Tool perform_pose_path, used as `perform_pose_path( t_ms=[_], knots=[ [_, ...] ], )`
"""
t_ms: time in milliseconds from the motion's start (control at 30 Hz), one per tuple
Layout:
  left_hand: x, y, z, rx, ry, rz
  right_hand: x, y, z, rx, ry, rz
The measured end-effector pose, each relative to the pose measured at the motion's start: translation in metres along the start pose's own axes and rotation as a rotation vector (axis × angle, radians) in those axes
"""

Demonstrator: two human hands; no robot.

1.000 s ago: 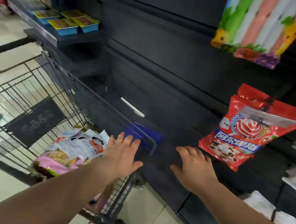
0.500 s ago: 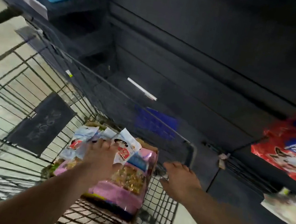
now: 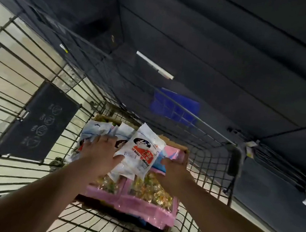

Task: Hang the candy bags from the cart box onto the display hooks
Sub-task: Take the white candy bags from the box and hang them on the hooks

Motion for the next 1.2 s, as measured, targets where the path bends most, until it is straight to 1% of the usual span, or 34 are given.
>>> perform_pose_path(
  t_ms=[133, 300, 400, 467, 567, 633, 733, 800, 833, 900, 967, 1033, 1133, 1200],
  knots=[
    [-0.03, 0.005, -0.006, 0.178, -0.001, -0.028, -0.035, 0.004, -0.01, -0.112, 0.03, 0.008],
    [-0.063, 0.015, -0.01, 0.395, -0.048, -0.052, -0.071, 0.011, -0.015, -0.396, 0.111, -0.016],
    [-0.075, 0.022, -0.008, 0.601, -0.039, -0.114, -0.086, 0.014, -0.016, -0.536, 0.168, -0.016],
    [-0.077, 0.023, -0.007, 0.62, -0.043, -0.124, -0.093, 0.014, -0.017, -0.609, 0.192, -0.013],
    [-0.073, 0.022, -0.002, 0.626, -0.042, -0.112, -0.099, 0.018, -0.02, -0.617, 0.182, -0.013],
    [-0.07, 0.02, 0.002, 0.718, -0.051, -0.1, -0.1, 0.022, -0.021, -0.736, 0.203, -0.015],
    [-0.061, 0.014, 0.01, 0.933, -0.035, -0.066, -0.1, 0.026, -0.019, -0.903, 0.215, 0.012],
    [-0.055, 0.013, 0.012, 1.065, -0.072, -0.032, -0.096, 0.029, -0.016, -0.981, 0.202, 0.069],
    [-0.052, 0.014, 0.012, 1.085, -0.093, -0.028, -0.093, 0.031, -0.015, -1.015, 0.193, 0.085],
    [-0.047, 0.019, 0.012, 1.079, -0.146, -0.045, -0.083, 0.038, -0.011, -1.176, 0.205, 0.041],
    [-0.043, 0.025, 0.013, 1.186, -0.133, -0.067, -0.075, 0.044, -0.009, -1.345, 0.163, -0.022],
    [-0.039, 0.032, 0.016, 1.272, -0.09, -0.076, -0.067, 0.048, -0.007, -1.385, 0.113, -0.041],
    [-0.033, 0.04, 0.02, 1.245, -0.055, -0.057, -0.06, 0.056, -0.004, -1.435, 0.058, -0.026],
    [-0.027, 0.041, 0.023, 1.233, -0.042, -0.003, -0.052, 0.056, -0.004, -1.448, 0.026, -0.016]
  ],
)
Point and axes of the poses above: each hand's wrist, its own x-axis away from the middle knuckle, its own y-axis out of the palm, z = x × y, the point moved 4 cm from there along -x, towards the middle knuckle, and after that the axes turned 12 degrees about -z, right-handed, at the moved point
